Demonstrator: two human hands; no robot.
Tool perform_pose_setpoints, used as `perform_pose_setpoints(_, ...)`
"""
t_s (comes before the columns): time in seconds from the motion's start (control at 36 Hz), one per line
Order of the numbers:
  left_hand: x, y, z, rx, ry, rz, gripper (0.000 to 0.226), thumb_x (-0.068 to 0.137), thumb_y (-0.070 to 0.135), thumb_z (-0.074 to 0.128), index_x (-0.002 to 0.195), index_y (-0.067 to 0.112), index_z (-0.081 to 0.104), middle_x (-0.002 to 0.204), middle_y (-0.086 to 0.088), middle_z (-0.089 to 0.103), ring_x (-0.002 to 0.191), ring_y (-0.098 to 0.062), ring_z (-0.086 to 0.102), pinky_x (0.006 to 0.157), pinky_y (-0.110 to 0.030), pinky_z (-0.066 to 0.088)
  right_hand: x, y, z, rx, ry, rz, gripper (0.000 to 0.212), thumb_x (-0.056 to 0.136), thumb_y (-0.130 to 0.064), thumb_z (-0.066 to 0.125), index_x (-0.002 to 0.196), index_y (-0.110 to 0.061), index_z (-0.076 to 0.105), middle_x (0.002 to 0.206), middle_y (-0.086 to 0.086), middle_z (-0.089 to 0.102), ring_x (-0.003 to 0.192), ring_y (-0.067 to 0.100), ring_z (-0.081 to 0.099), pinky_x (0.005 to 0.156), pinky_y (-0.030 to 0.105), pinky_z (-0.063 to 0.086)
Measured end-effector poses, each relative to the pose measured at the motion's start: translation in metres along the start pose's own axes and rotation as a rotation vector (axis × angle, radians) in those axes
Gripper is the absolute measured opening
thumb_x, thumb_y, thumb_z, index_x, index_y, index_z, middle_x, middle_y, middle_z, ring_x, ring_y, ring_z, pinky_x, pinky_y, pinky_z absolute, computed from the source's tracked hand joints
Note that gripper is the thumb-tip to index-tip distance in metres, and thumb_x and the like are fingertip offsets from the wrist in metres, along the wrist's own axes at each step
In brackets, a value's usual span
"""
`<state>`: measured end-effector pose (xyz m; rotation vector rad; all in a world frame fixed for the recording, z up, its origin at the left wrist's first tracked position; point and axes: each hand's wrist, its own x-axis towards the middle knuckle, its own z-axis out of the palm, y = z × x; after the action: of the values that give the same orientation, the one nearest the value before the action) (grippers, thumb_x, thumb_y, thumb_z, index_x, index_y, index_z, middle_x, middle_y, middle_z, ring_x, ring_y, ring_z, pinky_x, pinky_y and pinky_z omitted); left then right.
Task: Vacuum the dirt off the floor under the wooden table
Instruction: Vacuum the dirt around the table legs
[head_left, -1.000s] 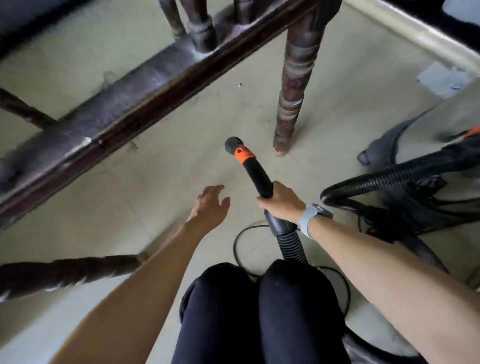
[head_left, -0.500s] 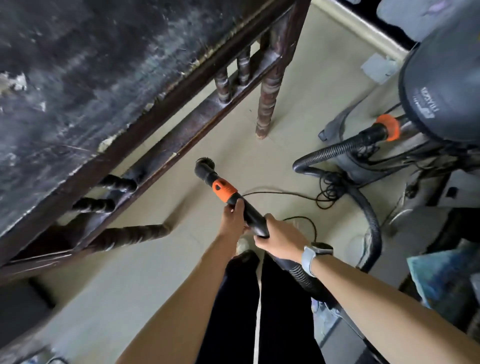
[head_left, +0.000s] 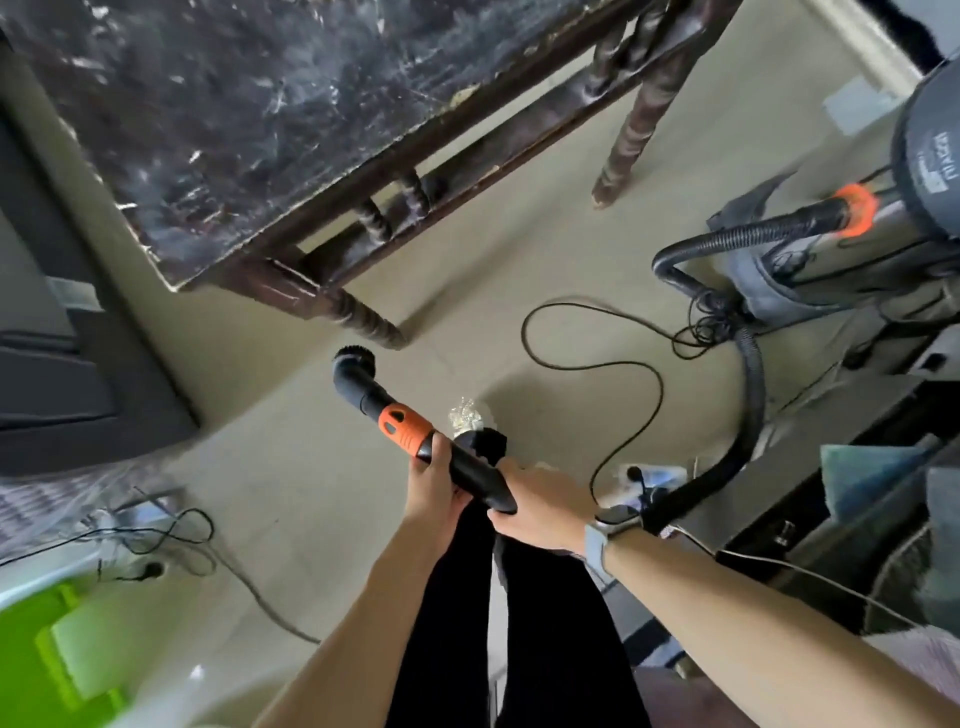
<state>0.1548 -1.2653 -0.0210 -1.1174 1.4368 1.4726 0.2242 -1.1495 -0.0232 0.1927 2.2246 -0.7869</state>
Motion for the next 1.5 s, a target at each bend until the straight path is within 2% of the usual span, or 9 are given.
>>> perform_pose_setpoints(0.14, -0.006, 0.008, -0.071, -0.097, 0.081, 0.017, 0.036, 0.099, 0.027, 0.048, 0.124, 0.002, 0.044, 0.11, -0.022, 0.06, 0.105, -0.038, 0.061, 0.079, -0.044, 0.053, 0.002, -0.062, 0.016, 0.014, 0.022, -0.104, 0.016, 0.086, -0.032, 0.054, 0.093, -0.019, 0.048, 0.08, 0.0, 0.056, 0.077, 0.027, 0.06, 0.057, 0.03, 0.035)
perform_pose_setpoints(0.28, -0.001, 0.035, -0.138, -0.217, 0.083, 0.032, 0.02, 0.1, 0.022, 0.047, 0.107, 0.004, 0.045, 0.087, -0.017, 0.06, 0.082, -0.031, 0.062, 0.08, -0.045, 0.052, 0.018, -0.122, 0.031, 0.046, -0.028, -0.099, 0.027, 0.086, -0.044, 0.058, 0.092, -0.025, 0.041, 0.075, -0.009, 0.049, 0.07, 0.019, 0.05, 0.05, 0.025, 0.028)
perform_pose_setpoints(0.47, 0.032, 0.095, -0.255, -0.152, 0.073, 0.088, 0.029, 0.098, 0.029, 0.049, 0.116, 0.006, 0.045, 0.1, -0.018, 0.063, 0.094, -0.032, 0.064, 0.089, -0.049, 0.052, 0.069, -0.224, 0.072, 0.13, -0.017, 0.006, 0.038, 0.082, -0.052, 0.061, 0.098, -0.019, 0.052, 0.084, -0.002, 0.063, 0.078, 0.022, 0.061, 0.064, 0.032, 0.043)
perform_pose_setpoints(0.61, 0.052, 0.169, -0.331, -0.019, 0.04, 0.232, 0.018, 0.1, 0.027, 0.045, 0.106, 0.01, 0.042, 0.086, -0.009, 0.062, 0.083, -0.024, 0.063, 0.073, -0.037, 0.052, 0.117, -0.324, 0.093, 0.302, 0.058, 0.02, 0.033, 0.084, -0.046, 0.064, 0.097, -0.017, 0.054, 0.081, -0.001, 0.062, 0.079, 0.023, 0.062, 0.07, 0.034, 0.047)
perform_pose_setpoints(0.75, 0.065, 0.245, -0.373, 0.014, -0.015, 0.308, 0.021, 0.101, 0.028, 0.042, 0.11, 0.01, 0.041, 0.093, -0.012, 0.059, 0.093, -0.029, 0.062, 0.075, -0.039, 0.052, 0.164, -0.395, 0.087, 0.464, 0.101, 0.051, 0.031, 0.083, -0.044, 0.065, 0.097, -0.017, 0.055, 0.084, 0.004, 0.067, 0.081, 0.025, 0.063, 0.073, 0.037, 0.048)
perform_pose_setpoints(0.92, 0.088, 0.34, -0.383, -0.069, -0.062, 0.342, 0.022, 0.102, 0.028, 0.041, 0.114, 0.011, 0.038, 0.091, -0.013, 0.052, 0.062, -0.022, 0.068, 0.068, -0.042, 0.057, 0.224, -0.464, 0.049, 0.613, 0.149, 0.05, 0.026, 0.085, -0.045, 0.063, 0.088, -0.02, 0.053, 0.065, -0.008, 0.056, 0.064, 0.013, 0.057, 0.057, 0.023, 0.041)
perform_pose_setpoints(1.03, 0.11, 0.414, -0.371, -0.077, -0.054, 0.384, 0.021, 0.101, 0.029, 0.043, 0.112, 0.012, 0.04, 0.078, -0.006, 0.048, 0.051, -0.015, 0.061, 0.055, -0.031, 0.055, 0.277, -0.497, 0.01, 0.727, 0.183, 0.05, 0.029, 0.086, -0.042, 0.064, 0.093, -0.016, 0.055, 0.076, -0.002, 0.062, 0.073, 0.018, 0.06, 0.059, 0.021, 0.04)
perform_pose_setpoints(1.33, 0.169, 0.559, -0.338, 0.088, -0.237, 0.397, 0.013, 0.101, 0.03, 0.043, 0.095, 0.019, 0.043, 0.075, -0.009, 0.052, 0.048, -0.015, 0.056, 0.05, -0.028, 0.052, 0.389, -0.552, -0.07, 0.827, 0.276, 0.158, 0.025, 0.086, -0.043, 0.063, 0.09, -0.023, 0.048, 0.086, 0.0, 0.059, 0.087, 0.026, 0.061, 0.066, 0.028, 0.04)
perform_pose_setpoints(1.5, 0.188, 0.602, -0.327, 0.157, -0.233, 0.314, 0.011, 0.101, 0.025, 0.043, 0.097, 0.015, 0.04, 0.073, -0.01, 0.049, 0.057, -0.021, 0.052, 0.051, -0.03, 0.053, 0.422, -0.563, -0.109, 0.811, 0.231, 0.153, 0.022, 0.091, -0.032, 0.061, 0.093, -0.014, 0.048, 0.076, -0.004, 0.053, 0.065, 0.009, 0.049, 0.052, 0.008, 0.036)
